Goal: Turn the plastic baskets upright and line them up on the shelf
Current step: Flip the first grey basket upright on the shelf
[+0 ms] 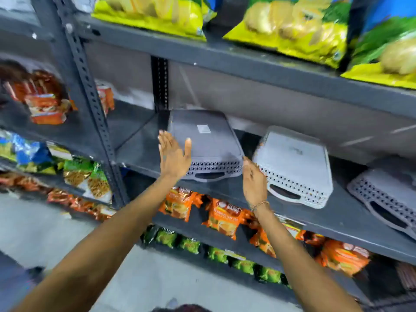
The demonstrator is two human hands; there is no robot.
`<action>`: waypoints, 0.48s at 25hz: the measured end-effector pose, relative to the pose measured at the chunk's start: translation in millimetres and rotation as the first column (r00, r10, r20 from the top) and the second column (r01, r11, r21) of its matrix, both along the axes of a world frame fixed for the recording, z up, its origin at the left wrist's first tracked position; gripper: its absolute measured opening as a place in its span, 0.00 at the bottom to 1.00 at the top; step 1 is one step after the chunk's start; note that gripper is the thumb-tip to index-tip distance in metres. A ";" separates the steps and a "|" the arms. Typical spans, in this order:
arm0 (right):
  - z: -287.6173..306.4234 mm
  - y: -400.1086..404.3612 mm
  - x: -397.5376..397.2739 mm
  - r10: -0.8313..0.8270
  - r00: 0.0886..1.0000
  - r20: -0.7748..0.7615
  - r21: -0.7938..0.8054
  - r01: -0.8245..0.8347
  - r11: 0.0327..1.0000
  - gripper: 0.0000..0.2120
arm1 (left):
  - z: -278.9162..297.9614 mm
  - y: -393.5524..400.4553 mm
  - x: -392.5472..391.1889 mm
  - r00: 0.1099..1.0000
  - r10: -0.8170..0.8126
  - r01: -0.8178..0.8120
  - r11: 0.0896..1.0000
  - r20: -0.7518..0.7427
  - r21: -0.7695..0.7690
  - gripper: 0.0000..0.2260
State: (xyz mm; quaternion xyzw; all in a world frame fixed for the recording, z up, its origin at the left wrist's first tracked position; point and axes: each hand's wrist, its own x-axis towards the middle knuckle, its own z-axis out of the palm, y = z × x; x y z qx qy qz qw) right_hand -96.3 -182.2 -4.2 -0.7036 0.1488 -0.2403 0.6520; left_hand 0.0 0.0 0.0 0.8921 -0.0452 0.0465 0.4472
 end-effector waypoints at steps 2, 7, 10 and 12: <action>-14.5 2.9 16.4 -0.152 0.976 -0.157 0.234 0.187 0.954 0.12 | -7.9 0.4 10.4 0.973 0.032 -0.058 0.992 -0.227 -0.109 0.38; -22.8 14.6 44.4 -0.123 0.923 -0.366 0.691 0.358 0.628 0.11 | -28.0 9.4 27.8 0.945 0.000 -0.051 0.988 -0.326 -0.148 0.44; -17.1 15.6 53.1 -0.139 0.932 -0.334 0.792 0.357 0.495 0.12 | -34.0 14.9 36.8 0.937 -0.017 -0.036 0.989 -0.349 -0.146 0.40; -17.6 13.6 56.8 -0.129 0.932 -0.338 0.815 0.358 0.456 0.12 | -31.8 18.6 41.8 0.935 -0.030 -0.011 0.994 -0.355 -0.112 0.32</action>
